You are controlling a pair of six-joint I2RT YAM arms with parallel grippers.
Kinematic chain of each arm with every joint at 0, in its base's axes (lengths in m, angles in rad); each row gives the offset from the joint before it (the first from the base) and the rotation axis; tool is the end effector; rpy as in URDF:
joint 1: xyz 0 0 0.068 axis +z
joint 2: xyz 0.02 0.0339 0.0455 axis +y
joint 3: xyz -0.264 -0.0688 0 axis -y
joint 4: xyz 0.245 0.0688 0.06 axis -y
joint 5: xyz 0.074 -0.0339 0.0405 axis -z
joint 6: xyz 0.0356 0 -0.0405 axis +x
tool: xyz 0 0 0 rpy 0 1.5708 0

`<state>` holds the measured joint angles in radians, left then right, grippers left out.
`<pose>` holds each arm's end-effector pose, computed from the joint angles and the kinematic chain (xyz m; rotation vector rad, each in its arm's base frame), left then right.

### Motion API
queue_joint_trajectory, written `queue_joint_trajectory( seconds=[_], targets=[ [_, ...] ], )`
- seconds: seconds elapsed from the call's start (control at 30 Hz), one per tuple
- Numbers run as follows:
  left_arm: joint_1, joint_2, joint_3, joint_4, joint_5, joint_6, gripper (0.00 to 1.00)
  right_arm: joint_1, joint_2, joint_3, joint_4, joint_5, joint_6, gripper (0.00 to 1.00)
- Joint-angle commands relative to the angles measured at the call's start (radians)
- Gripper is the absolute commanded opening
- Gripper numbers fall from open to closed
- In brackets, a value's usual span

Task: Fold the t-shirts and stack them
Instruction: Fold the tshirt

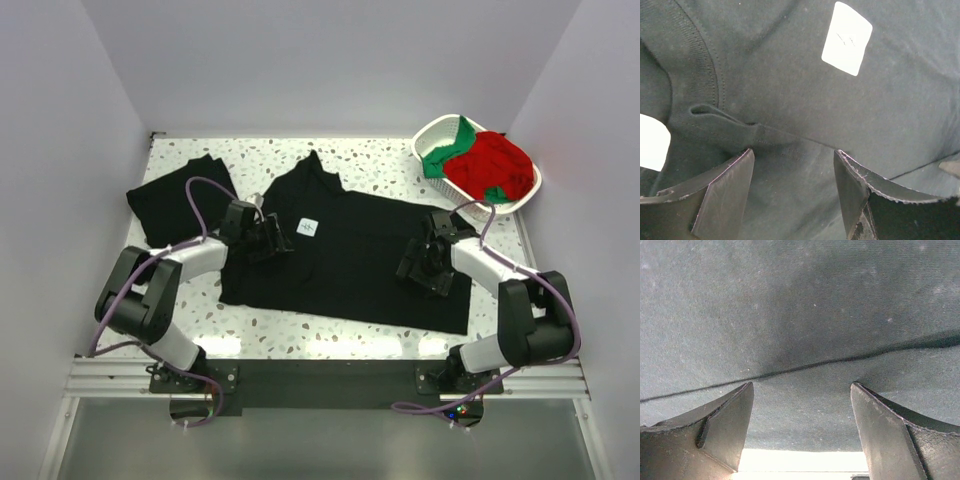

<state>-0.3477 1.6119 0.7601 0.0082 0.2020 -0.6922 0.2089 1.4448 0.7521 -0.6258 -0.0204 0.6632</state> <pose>0.2888 -0.1123 0.1511 -0.3360 2.4978 -0.6976 0.2356 0.0507 0.1590 0.6530 2.8418 0.1831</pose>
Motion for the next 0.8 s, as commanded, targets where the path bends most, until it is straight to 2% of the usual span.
queue_joint_trajectory(
  seconds=[0.0, 0.37, 0.57, 0.77],
  targets=[
    [0.0, -0.059, -0.097, -0.116, -0.058, -0.032, 0.71, -0.009, 0.062, -0.053, -0.005, 0.036, -0.04, 0.83],
    [-0.004, -0.294, -0.298, -0.218, -0.062, -0.124, 0.71, -0.016, 0.025, -0.108, -0.08, -0.007, -0.007, 0.83],
    [-0.005, -0.408, -0.369, -0.284, -0.061, -0.156, 0.71, -0.017, -0.095, -0.146, -0.169, -0.07, 0.041, 0.83],
    [-0.008, -0.49, -0.363, -0.343, -0.062, -0.164, 0.71, -0.017, -0.214, -0.159, -0.238, -0.092, 0.073, 0.83]
  ],
)
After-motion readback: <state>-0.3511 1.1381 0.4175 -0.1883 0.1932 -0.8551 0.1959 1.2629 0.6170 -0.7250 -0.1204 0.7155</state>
